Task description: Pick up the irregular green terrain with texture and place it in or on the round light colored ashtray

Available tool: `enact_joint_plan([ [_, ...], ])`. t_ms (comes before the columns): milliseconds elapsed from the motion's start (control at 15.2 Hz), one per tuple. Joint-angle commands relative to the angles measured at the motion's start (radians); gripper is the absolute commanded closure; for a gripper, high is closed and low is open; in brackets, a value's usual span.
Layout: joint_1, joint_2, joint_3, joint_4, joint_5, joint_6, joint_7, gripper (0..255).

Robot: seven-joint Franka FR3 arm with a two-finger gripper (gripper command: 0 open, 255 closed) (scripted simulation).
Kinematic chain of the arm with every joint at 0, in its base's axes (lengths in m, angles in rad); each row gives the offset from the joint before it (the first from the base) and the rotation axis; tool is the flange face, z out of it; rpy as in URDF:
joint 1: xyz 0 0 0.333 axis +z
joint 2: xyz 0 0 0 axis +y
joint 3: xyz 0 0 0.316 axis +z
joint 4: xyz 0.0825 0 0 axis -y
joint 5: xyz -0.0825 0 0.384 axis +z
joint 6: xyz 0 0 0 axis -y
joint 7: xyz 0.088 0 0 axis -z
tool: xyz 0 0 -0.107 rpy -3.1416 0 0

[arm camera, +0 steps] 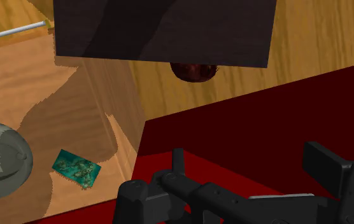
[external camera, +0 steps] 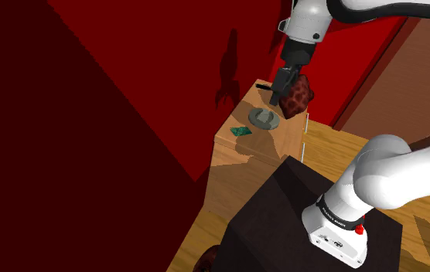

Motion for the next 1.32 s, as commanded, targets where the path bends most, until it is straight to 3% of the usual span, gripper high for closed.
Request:
enact_joint_plan([
  [0, 0.0, 0.0, 0.0, 0.0, 0.0, 0.0, 0.0, 0],
  [594, -0.089, 0.309, 0.009, 0.026, -0.009, 0.229, 0.144, 0],
  [1254, -0.169, 0.67, -0.019, 0.139, -0.03, 0.416, 0.3, 0],
])
